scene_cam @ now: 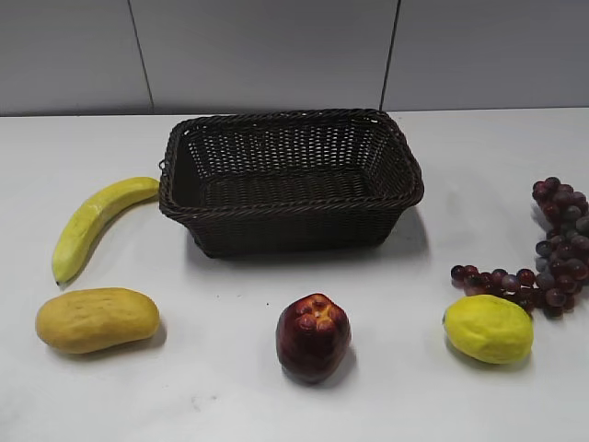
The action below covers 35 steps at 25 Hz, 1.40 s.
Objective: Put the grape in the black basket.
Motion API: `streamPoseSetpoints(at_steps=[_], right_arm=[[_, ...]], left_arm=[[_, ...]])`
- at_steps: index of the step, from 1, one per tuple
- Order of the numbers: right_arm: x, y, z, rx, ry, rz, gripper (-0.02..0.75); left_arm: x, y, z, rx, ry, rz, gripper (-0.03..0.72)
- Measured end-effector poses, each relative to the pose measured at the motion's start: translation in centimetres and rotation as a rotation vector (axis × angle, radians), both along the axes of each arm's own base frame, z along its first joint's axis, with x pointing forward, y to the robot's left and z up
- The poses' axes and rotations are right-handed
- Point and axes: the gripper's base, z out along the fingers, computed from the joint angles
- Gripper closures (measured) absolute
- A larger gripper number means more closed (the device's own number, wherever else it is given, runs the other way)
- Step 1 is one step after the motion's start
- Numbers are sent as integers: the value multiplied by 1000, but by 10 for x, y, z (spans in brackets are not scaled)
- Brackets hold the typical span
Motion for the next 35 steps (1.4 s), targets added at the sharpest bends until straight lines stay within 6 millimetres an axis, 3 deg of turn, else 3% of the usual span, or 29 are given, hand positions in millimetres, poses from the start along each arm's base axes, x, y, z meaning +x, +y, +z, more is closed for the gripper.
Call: streamPoseSetpoints(at_steps=[9,15,19,25,28,35], right_arm=[[1,0,0,1,8,-2,147],[32,1,13,34,112,-23,147],[70,3,13,93,294,-72,127],[140,6,-9,213,474,-193,114],[178,8,-35,230,586,-239,113],[254,11,-96,331,650,-365,113]], left_arm=[[0,0,0,0,0,0,473],[0,0,0,0,0,0,473],[0,0,0,0,0,0,473],[0,0,0,0,0,0,473],[0,0,0,0,0,0,473],[0,0,0,0,0,0,473]])
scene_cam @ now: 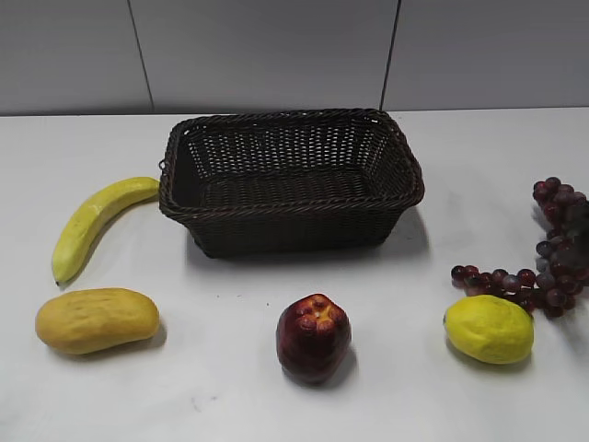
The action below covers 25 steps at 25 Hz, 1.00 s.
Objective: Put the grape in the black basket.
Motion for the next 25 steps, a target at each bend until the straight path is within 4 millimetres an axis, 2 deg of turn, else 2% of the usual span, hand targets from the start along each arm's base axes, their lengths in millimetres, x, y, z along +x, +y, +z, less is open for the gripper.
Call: streamPoseSetpoints(at_steps=[6,12,22,25], right_arm=[[44,1,-40,0,90,-24,124],[69,1,-51,-10,112,-54,140],[75,-6,-56,-74,118,-115,153],[76,-6,-56,-71,101,-111,228]], left_arm=[[0,0,0,0,0,0,473],[0,0,0,0,0,0,473],[0,0,0,0,0,0,473],[0,0,0,0,0,0,473]])
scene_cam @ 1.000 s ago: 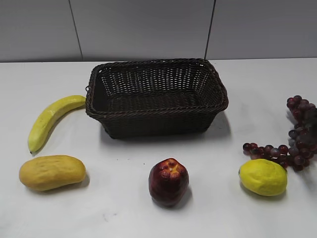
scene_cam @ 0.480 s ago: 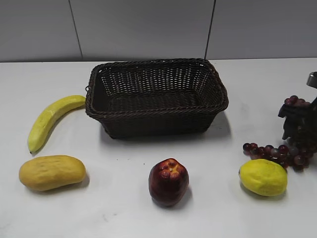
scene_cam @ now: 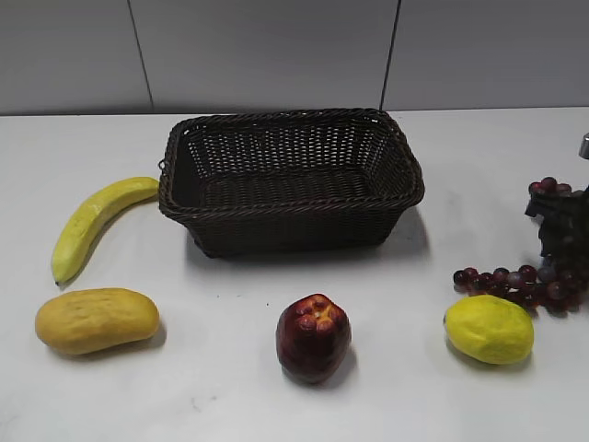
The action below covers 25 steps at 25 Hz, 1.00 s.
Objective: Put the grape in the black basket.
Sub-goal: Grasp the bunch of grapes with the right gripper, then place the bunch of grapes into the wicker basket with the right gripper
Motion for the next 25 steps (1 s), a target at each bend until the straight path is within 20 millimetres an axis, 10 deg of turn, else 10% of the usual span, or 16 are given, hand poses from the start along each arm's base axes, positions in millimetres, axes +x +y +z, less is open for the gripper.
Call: streamPoseSetpoints(at_steps=[4,13,25], right_arm=[[2,0,1,4,-18,4,479],[12,-1,17,-46,-74,65,542],[41,5,162,-332,-455,486,609]], left_arm=[[0,0,0,0,0,0,473],[0,0,0,0,0,0,473],[0,0,0,0,0,0,473]])
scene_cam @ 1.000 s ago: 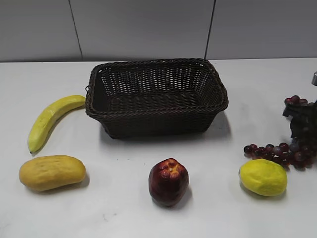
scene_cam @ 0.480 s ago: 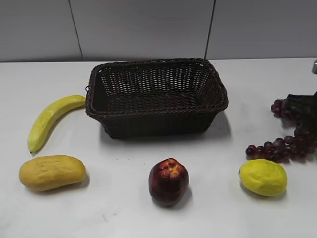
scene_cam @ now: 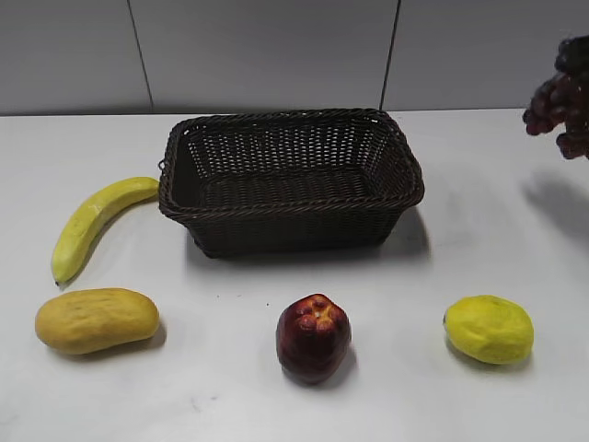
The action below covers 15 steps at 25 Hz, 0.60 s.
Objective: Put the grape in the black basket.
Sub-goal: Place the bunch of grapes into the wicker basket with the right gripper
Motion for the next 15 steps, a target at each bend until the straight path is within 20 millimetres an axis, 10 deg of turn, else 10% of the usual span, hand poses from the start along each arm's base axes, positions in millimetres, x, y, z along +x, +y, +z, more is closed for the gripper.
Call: streamPoseSetpoints(at_steps=[15], right_arm=[[4,138,81,-233,-338,553,619]], left_arm=[[0,0,0,0,0,0,473]])
